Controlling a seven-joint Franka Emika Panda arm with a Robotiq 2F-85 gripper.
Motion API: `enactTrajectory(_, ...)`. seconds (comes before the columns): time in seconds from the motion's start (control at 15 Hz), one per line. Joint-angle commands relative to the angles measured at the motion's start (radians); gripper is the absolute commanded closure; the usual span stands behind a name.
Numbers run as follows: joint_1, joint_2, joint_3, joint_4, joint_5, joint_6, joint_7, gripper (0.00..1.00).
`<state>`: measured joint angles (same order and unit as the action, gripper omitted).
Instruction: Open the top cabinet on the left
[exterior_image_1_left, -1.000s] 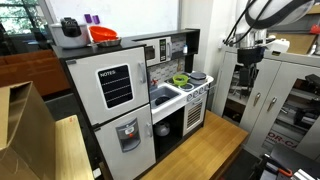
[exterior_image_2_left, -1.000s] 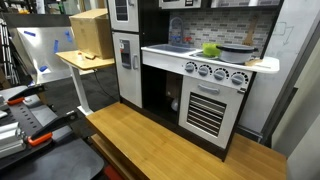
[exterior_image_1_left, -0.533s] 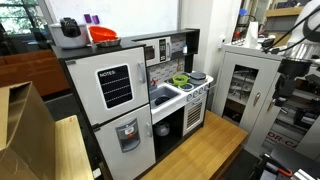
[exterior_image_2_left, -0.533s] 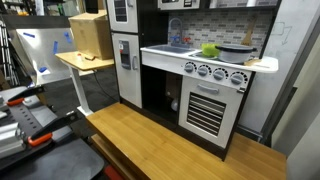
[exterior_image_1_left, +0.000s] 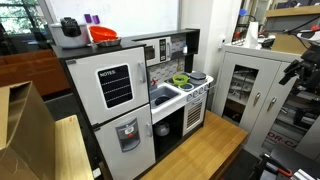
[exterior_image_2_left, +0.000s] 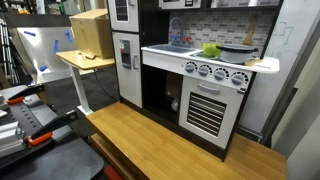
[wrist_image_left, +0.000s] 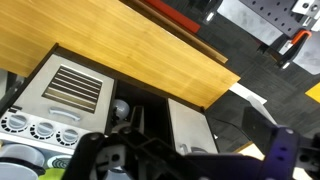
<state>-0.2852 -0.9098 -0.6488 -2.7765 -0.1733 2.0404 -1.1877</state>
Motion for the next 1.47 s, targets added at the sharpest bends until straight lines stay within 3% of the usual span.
enactTrajectory(0.0, 0.031, 0.000, 0.003, 0.001, 0.000, 0.009, -0.096, 0.00)
enactTrajectory(0.07, 0.001, 0.004, -0.012, 0.001, 0.013, -0.001, -0.075, 0.00)
enactTrajectory(0.6, 0.003, 0.004, -0.011, 0.001, 0.016, -0.002, -0.076, 0.00)
enactTrajectory(0.73, 0.040, -0.011, 0.008, 0.001, 0.050, 0.031, -0.065, 0.00)
enactTrajectory(1.13, 0.223, -0.053, 0.195, 0.004, 0.212, 0.116, -0.019, 0.00)
enactTrajectory(1.4, 0.344, -0.033, 0.332, 0.036, 0.244, 0.179, 0.073, 0.00)
